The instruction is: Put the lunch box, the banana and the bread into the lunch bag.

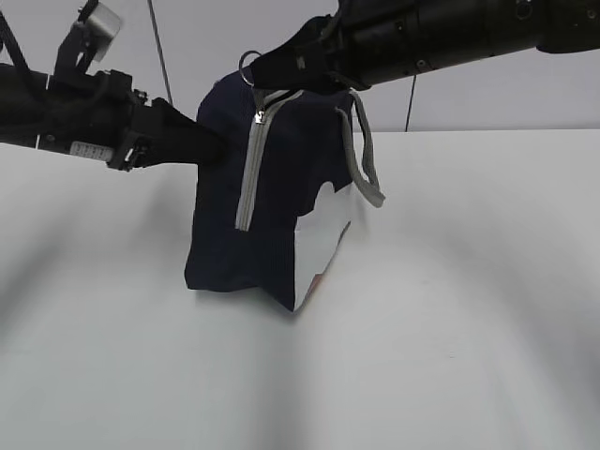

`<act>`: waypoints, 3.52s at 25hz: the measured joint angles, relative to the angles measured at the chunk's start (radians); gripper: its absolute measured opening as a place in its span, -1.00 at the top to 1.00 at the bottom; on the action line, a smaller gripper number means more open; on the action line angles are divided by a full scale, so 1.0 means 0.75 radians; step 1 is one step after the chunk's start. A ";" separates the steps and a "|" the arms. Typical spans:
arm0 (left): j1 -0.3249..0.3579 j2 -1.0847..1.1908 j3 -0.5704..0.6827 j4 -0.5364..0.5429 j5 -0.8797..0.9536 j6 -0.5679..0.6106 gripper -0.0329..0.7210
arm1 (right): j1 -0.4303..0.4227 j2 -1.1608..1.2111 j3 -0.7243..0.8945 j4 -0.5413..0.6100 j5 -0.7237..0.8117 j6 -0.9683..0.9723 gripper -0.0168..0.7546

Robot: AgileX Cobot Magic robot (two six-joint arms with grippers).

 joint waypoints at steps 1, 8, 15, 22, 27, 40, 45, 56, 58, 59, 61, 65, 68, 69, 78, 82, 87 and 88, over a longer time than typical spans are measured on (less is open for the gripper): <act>-0.009 0.000 0.000 -0.001 0.000 0.008 0.21 | 0.000 0.000 0.000 0.000 0.000 0.000 1.00; -0.038 0.000 0.000 0.000 -0.023 0.016 0.60 | 0.000 0.000 0.000 -0.002 0.000 0.002 1.00; -0.038 0.000 0.000 0.018 -0.025 0.016 0.64 | 0.000 0.000 0.000 -0.002 0.000 0.010 1.00; -0.038 0.000 0.000 0.063 -0.023 0.016 0.88 | 0.000 0.000 0.000 -0.007 0.017 0.035 1.00; -0.040 0.000 0.000 0.071 -0.021 0.016 0.90 | 0.000 0.000 0.000 -0.007 0.034 0.039 1.00; -0.042 0.000 0.000 0.102 -0.029 0.016 0.90 | 0.000 0.001 0.000 0.097 0.132 0.050 1.00; -0.042 0.000 0.000 0.129 -0.029 0.016 0.90 | 0.000 0.001 0.000 0.128 0.228 0.088 1.00; -0.045 0.000 0.000 0.199 -0.009 0.016 0.90 | 0.000 0.054 -0.022 0.163 0.346 0.105 1.00; -0.045 0.000 0.000 0.208 -0.005 0.016 0.90 | 0.000 0.083 -0.041 0.166 0.346 0.105 1.00; -0.045 0.000 0.000 0.217 -0.003 0.016 0.90 | 0.000 0.098 -0.058 0.169 0.348 0.105 1.00; -0.045 0.000 0.000 0.225 0.000 0.016 0.90 | -0.002 0.115 -0.090 0.169 0.351 0.111 1.00; -0.045 0.000 0.000 0.228 -0.008 0.010 0.90 | -0.022 0.124 -0.130 0.163 0.346 0.146 1.00; -0.045 0.000 0.000 0.229 -0.010 0.005 0.90 | -0.052 0.126 -0.141 0.157 0.333 0.165 1.00; -0.045 0.000 0.000 0.232 -0.011 0.003 0.90 | -0.058 0.126 -0.141 0.156 0.333 0.169 1.00; -0.045 0.000 0.000 0.266 -0.013 0.000 0.90 | -0.122 0.193 -0.173 0.182 0.336 0.176 1.00; -0.045 0.000 0.000 0.275 -0.008 0.000 0.90 | -0.138 0.282 -0.269 0.201 0.331 0.179 1.00; -0.045 0.000 0.000 0.282 -0.008 0.000 0.90 | -0.156 0.418 -0.432 0.201 0.285 0.227 1.00; -0.045 0.000 0.000 0.284 -0.008 0.000 0.90 | -0.162 0.447 -0.469 0.201 0.263 0.242 1.00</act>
